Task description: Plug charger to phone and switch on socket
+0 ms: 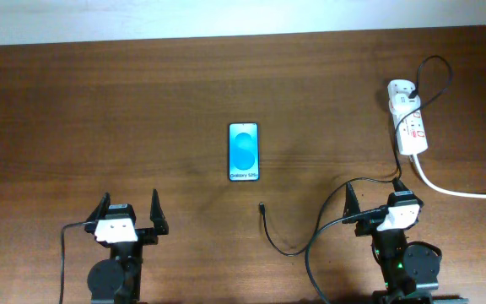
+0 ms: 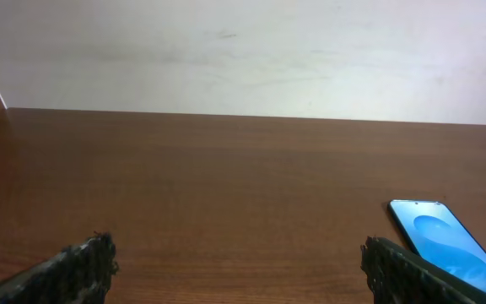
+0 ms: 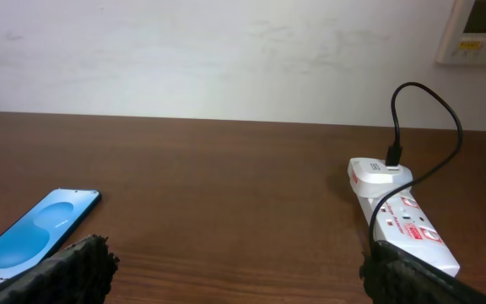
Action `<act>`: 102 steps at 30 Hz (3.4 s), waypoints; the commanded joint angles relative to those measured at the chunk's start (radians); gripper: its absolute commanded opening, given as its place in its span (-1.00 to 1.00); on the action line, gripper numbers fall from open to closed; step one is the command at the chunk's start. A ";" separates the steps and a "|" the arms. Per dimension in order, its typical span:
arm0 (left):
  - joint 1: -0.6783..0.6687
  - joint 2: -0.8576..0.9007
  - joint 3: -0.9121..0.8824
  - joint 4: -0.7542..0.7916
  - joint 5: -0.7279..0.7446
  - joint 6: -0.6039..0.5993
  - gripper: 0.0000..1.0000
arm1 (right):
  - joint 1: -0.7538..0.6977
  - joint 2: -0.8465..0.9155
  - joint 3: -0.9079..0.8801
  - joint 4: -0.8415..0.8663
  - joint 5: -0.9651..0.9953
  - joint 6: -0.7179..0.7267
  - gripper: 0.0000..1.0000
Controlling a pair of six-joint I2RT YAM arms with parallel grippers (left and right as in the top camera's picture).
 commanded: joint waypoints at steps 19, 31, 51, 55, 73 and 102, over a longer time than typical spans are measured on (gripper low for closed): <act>0.006 0.196 0.438 0.262 0.263 0.008 0.98 | 0.006 -0.008 -0.005 -0.006 0.012 0.002 0.97; -0.031 1.047 1.115 -0.254 0.817 -0.033 0.98 | 0.006 -0.008 -0.005 -0.006 0.012 0.002 0.97; -0.286 1.671 1.783 -1.205 0.302 -0.056 0.98 | 0.006 -0.008 -0.005 -0.006 0.012 0.002 0.97; -0.354 1.818 1.992 -1.484 0.050 -0.124 0.99 | 0.006 -0.008 -0.005 -0.006 0.012 0.002 0.97; -0.380 2.003 2.039 -1.359 0.158 -0.389 0.98 | 0.006 -0.008 -0.005 -0.006 0.012 0.002 0.97; -0.514 2.212 2.039 -1.321 0.115 -0.509 0.98 | 0.006 -0.008 -0.005 -0.006 0.012 0.002 0.97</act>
